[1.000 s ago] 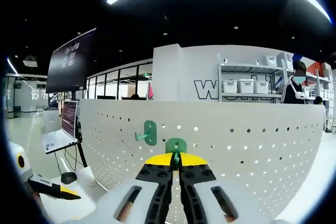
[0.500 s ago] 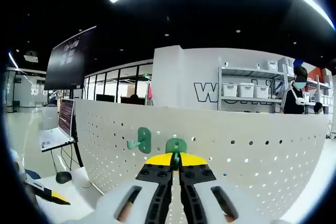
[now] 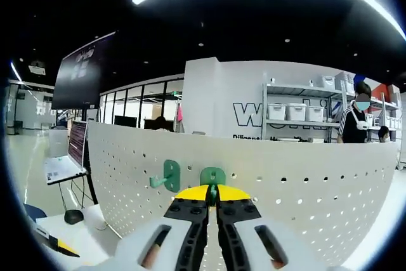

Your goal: Insert the hook assembly into the mounting plate slot until the hook locks in place.

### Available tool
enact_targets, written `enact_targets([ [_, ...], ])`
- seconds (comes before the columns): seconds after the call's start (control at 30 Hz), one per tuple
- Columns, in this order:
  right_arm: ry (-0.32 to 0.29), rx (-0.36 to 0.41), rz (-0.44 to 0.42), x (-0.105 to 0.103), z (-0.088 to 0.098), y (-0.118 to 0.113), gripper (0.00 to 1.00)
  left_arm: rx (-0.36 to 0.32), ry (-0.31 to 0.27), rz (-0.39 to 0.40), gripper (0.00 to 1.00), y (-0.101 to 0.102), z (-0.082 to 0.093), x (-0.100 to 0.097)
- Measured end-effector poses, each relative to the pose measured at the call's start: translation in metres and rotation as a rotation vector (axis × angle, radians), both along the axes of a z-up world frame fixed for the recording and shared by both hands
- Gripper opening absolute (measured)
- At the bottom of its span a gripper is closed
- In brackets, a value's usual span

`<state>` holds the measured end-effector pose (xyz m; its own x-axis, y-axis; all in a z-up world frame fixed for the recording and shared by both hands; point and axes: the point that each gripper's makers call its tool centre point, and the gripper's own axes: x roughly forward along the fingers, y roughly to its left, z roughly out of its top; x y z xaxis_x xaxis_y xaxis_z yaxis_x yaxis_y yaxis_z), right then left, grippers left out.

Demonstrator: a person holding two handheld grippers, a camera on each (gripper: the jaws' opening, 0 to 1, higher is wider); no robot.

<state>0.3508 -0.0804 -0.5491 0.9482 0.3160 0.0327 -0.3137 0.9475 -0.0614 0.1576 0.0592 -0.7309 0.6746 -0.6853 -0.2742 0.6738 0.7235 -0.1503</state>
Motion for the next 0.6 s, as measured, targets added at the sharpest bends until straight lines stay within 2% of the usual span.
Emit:
enact_targets([
  [0.6,0.006,0.004,-0.001,0.007,-0.003,0.004,0.01,0.008,0.021,-0.003,0.8,0.005,-0.016,-0.009],
])
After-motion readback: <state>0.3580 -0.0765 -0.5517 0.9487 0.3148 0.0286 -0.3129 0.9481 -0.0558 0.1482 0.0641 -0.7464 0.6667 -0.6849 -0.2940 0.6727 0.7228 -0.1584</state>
